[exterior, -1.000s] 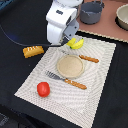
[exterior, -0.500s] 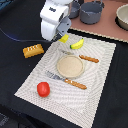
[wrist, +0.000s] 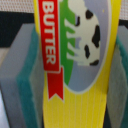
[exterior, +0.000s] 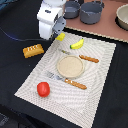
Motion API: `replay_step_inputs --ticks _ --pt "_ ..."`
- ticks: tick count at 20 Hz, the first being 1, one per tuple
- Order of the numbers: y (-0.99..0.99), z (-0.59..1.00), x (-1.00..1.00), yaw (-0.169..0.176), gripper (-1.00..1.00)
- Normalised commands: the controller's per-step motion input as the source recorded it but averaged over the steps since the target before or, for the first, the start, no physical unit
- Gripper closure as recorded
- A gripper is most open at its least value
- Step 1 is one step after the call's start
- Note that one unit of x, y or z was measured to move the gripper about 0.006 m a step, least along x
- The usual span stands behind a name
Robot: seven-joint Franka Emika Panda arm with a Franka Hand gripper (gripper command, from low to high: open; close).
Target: Interact with the objects in diverse but meaningful ways.
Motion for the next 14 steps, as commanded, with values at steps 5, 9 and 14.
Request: replay_step_inputs --ticks 5,9,14 --pt "0.17 -0.31 0.0 0.059 1.0" --pt "0.22 -0.31 0.0 0.061 1.0" --pt "0.22 -0.26 -0.01 0.062 1.0"
